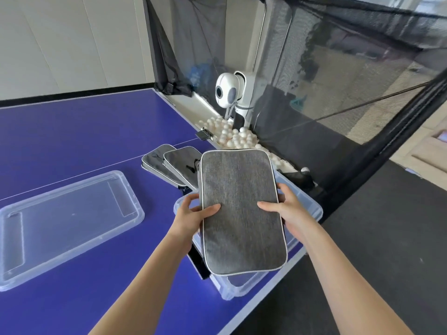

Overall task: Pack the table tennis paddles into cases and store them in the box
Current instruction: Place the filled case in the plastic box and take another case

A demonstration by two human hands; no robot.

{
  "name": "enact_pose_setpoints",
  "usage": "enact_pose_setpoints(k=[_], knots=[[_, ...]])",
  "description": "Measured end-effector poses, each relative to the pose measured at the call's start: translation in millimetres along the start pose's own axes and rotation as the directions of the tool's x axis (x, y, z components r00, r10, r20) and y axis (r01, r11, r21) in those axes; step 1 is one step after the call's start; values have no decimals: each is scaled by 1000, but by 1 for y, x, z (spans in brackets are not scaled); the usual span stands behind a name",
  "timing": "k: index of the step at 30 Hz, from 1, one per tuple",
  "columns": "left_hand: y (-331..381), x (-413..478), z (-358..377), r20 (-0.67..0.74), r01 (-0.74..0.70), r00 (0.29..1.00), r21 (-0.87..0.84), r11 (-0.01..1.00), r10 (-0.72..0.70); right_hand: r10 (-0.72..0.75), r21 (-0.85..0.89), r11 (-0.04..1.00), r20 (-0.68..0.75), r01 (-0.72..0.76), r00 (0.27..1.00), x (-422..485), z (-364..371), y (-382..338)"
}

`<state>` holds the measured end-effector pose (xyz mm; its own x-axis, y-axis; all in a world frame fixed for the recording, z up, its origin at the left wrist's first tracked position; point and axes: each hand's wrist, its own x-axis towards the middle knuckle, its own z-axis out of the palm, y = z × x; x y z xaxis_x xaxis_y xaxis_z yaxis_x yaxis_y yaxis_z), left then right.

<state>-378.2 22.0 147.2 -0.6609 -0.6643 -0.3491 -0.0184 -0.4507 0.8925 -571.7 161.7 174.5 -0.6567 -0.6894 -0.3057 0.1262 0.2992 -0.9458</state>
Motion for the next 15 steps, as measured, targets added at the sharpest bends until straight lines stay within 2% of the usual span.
enact_pose_setpoints(k=[8, 15], knots=[[-2, 29, 13, -139, 11, 990, -81, 997, -22, 38, -53, 998, 172, -29, 984, 65, -8, -13], [-25, 45, 52, -353, -74, 936, -232, 970, -13, 54, -130, 991, 401, -2, 914, 127, -29, -25]])
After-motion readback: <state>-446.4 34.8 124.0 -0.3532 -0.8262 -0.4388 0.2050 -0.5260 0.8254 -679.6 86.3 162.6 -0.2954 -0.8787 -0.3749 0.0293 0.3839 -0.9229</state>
